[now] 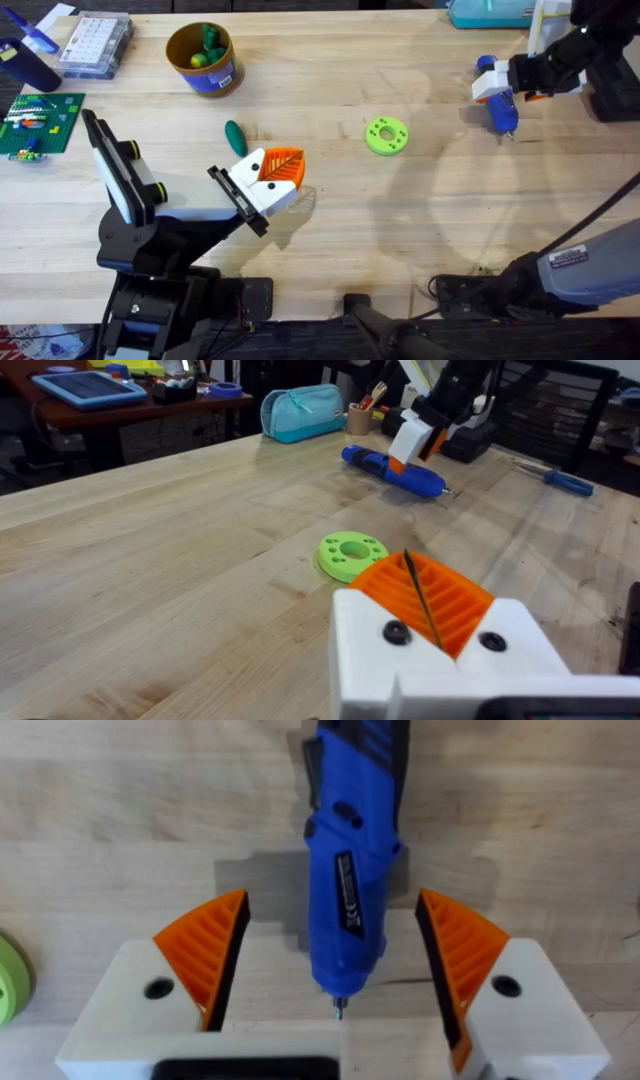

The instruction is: Pick up the gripper from the table and insert it into the empty holder that is missing its gripper. Then pick up a screw, insert it into the mounting hole, and use the screwdriver to tighten it. Finally, clean up the table by picking up the vegetable and placing it into the bucket.

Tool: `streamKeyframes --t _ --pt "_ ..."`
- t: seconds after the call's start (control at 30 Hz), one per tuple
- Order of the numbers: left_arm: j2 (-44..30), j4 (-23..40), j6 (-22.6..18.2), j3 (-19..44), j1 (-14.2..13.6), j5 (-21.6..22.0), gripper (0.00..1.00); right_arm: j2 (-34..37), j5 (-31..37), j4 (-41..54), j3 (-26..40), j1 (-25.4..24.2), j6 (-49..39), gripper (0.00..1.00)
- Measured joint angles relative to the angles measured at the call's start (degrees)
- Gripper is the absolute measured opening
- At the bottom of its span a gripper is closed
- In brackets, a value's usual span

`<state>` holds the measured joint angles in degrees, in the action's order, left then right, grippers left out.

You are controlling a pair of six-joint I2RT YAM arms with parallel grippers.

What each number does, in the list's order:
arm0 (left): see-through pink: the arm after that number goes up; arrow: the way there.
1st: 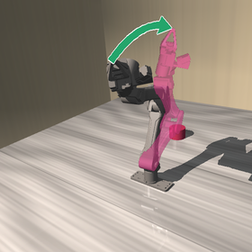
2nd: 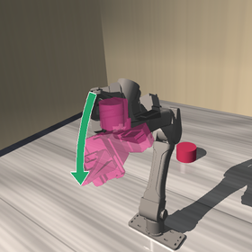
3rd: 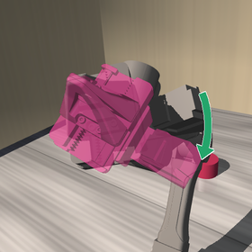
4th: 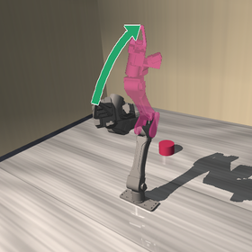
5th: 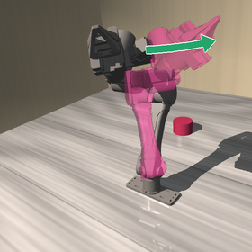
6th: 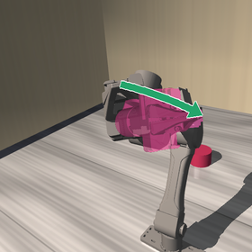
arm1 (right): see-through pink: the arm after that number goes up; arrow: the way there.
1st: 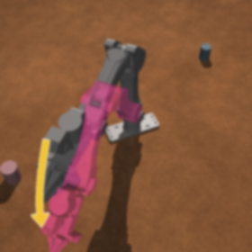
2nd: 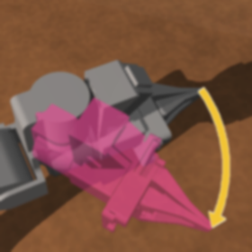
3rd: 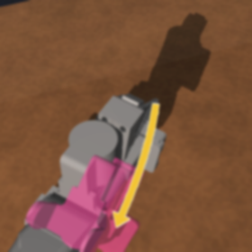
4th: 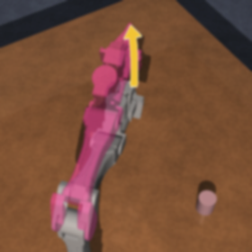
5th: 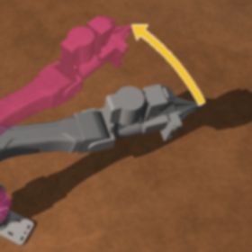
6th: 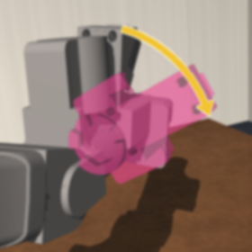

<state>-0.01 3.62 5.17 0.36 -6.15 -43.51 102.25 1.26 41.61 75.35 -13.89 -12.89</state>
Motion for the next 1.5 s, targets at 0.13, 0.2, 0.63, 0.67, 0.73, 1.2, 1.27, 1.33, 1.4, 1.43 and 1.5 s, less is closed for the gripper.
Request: streamKeyframes --t 0.13,0.2,0.63,0.67,0.73,1.2,1.27,1.33,1.4,1.43,1.5 --pt "0.0 0.0 0.0 0.0 0.0 0.0 0.011 0.3 -0.2 -0.9 0.0 0.0 0.2 0.979" --pt "0.0 0.0 0.0 0.0 0.0 0.0 0.011 0.7 -1.4 -2.6 0.0 0.0 0.8 0.979" --pt "0.0 0.0 0.0 0.0 0.0 0.0 0.011 1.0 -3.5 -13.1 0.0 0.0 2.2 0.979" --pt "0.0 0.0 0.0 0.0 0.0 0.0 0.011 1.0 -3.2 -13.9 0.0 0.0 2.2 0.979" --pt "0.0 0.0 0.0 0.0 0.0 0.0 0.011 1.1 -2.8 -15.7 0.0 0.0 2.2 0.980" --pt "0.0 0.0 0.0 0.0 0.0 0.0 0.011 10.3 -2.3 -19.3 0.0 0.0 2.2 0.980" --pt "0.0 0.0 0.0 0.0 0.0 0.0 0.011 10.4 -2.4 -19.8 0.0 0.0 2.2 0.979" --pt "0.0 0.0 0.0 0.0 0.0 0.0 0.011 10.5 -2.4 -20.2 0.0 0.0 2.2 0.977" --pt "0.0 0.0 0.0 0.0 0.0 0.0 0.011 10.6 -2.6 -20.3 0.0 0.0 2.2 0.943" --pt "0.0 0.0 0.0 0.0 0.0 0.0 0.011 10.7 -2.6 -20.3 0.1 0.0 2.1 0.928" --pt "0.0 0.0 0.0 0.0 0.0 0.0 0.011 10.8 -2.5 -20.2 0.2 0.0 2.2 0.877"
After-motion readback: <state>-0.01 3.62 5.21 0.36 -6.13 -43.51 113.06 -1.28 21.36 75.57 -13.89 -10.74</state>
